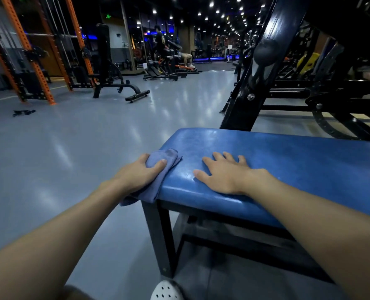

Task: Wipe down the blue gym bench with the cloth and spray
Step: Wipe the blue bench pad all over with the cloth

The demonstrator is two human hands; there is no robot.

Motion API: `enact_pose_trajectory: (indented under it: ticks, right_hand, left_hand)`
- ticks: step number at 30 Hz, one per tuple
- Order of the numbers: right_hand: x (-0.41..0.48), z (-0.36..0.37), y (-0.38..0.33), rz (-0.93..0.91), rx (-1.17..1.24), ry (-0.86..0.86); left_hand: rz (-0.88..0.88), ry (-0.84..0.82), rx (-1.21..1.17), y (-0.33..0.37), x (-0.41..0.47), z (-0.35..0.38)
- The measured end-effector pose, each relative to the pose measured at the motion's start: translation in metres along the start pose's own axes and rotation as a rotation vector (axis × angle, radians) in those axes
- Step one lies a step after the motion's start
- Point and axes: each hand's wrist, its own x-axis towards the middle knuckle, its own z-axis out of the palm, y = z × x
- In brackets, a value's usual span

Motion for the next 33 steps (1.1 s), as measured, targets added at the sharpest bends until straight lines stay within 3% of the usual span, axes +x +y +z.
enact_pose_trajectory:
  ticks: [6, 10, 14, 19, 24, 29, 33]
  right_hand:
    - [-0.080, 0.001, -0.036, -0.049, 0.060, 0.125]
    - [-0.125, -0.012, -0.035, 0.004, 0.427, 0.183]
    - [-0.163, -0.033, 0.012, 0.004, 0.950, 0.286]
    - [-0.221, -0.037, 0.119, 0.091, 1.262, 0.355]
    - [-0.271, -0.034, 0.226, 0.249, 1.195, 0.376]
    - [-0.332, -0.067, 0.317, 0.505, 1.326, 0.607]
    - [-0.413, -0.137, 0.368, 0.737, 1.359, 0.752]
  left_hand:
    - [0.093, 0.183, 0.112, -0.024, -0.066, -0.027]
    - [0.353, 0.182, -0.024, 0.019, -0.110, -0.041]
    - [0.540, -0.068, -0.208, 0.110, -0.131, -0.030]
    - [0.646, -0.372, -0.348, 0.219, -0.135, 0.033]
    - [0.732, -0.667, -0.469, 0.336, -0.135, 0.105]
    - [0.756, -0.977, -0.328, 0.467, -0.152, 0.146]
    - [0.859, -1.016, -0.270, 0.592, -0.210, 0.125]
